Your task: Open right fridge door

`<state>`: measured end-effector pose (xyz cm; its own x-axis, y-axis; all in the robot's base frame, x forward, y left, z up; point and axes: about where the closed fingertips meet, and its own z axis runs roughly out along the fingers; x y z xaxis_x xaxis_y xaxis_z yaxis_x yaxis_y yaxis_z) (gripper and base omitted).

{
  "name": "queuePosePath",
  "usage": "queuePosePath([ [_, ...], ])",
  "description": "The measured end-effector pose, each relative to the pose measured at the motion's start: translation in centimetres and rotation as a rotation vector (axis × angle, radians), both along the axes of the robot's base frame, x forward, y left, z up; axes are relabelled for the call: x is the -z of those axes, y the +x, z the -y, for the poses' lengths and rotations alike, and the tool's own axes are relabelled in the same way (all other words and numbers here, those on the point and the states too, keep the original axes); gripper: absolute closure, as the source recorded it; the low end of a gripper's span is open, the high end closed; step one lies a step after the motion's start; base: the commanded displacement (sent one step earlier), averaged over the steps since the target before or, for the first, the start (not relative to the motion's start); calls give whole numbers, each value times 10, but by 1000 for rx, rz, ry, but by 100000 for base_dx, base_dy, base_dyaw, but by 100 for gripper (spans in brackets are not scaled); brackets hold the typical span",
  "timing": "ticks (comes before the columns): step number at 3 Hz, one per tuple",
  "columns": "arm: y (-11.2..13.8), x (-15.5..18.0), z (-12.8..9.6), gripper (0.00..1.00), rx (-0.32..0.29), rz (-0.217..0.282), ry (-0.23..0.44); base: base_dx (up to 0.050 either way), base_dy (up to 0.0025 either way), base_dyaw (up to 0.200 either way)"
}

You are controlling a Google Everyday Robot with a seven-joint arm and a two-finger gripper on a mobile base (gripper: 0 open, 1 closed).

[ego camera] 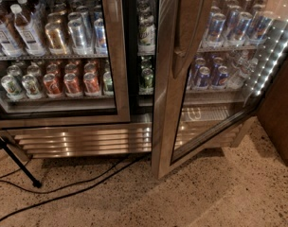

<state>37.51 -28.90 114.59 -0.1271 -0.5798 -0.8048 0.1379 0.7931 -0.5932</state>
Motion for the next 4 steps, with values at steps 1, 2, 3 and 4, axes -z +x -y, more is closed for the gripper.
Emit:
queuePosePath([
  [1,0,0,0,0,0,0,0,0,0,0],
  [2,0,0,0,0,0,0,0,0,0,0],
  [3,0,0,0,0,0,0,0,0,0,0],
  [4,0,0,0,0,0,0,0,0,0,0],
])
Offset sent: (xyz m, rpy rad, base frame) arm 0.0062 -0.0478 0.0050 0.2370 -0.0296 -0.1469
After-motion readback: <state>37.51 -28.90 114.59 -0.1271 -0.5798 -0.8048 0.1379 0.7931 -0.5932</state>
